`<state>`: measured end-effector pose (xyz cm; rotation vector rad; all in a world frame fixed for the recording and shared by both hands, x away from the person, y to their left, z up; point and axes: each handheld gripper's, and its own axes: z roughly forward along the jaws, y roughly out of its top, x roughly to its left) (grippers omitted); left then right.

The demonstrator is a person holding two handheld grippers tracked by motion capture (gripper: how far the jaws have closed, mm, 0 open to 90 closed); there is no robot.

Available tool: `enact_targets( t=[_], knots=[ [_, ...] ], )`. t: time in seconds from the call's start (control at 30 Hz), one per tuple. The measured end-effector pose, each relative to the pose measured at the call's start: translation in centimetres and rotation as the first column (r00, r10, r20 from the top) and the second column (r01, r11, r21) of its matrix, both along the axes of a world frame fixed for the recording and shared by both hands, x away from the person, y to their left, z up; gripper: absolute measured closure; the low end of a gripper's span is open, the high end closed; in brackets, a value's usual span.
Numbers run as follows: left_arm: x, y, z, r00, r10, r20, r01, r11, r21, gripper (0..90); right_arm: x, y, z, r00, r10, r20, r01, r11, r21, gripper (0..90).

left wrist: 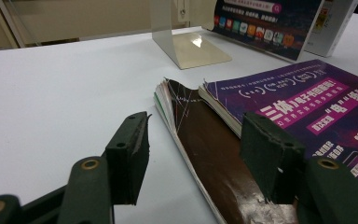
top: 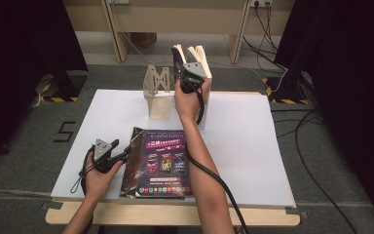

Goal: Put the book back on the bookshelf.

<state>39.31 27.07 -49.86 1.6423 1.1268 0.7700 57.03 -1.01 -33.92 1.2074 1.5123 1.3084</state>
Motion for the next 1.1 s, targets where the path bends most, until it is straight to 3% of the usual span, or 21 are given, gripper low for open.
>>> enact_targets(
  t=[0.03,0.2,0.6,1.1],
  knots=[
    [0.0,0.0,0.0,1.0,0.0,0.0,0.0,1.0,0.0,41.8,0.1,0.0,-0.4,0.9993,-0.011,0.035,0.011,1.0,-0.01,82.8],
    [0.0,0.0,0.0,1.0,-0.001,0.001,0.001,1.0,0.006,41.8,-0.2,-0.1,-0.2,0.9981,-0.041,0.045,0.043,0.998,-0.037,77.3],
    [0.0,-0.2,0.0,1.0,-0.007,0.0,0.007,0.9996,0.026,42.4,-2.4,-0.4,-0.1,0.9982,-0.035,0.048,0.04,0.995,-0.092,70.3],
    [0.0,-0.1,0.1,0.9999,-0.006,-0.008,0.006,0.9996,0.029,42.3,-4.2,-1.5,-0.8,0.9996,0.015,0.025,-0.013,0.998,-0.065,63.9]
  ],
)
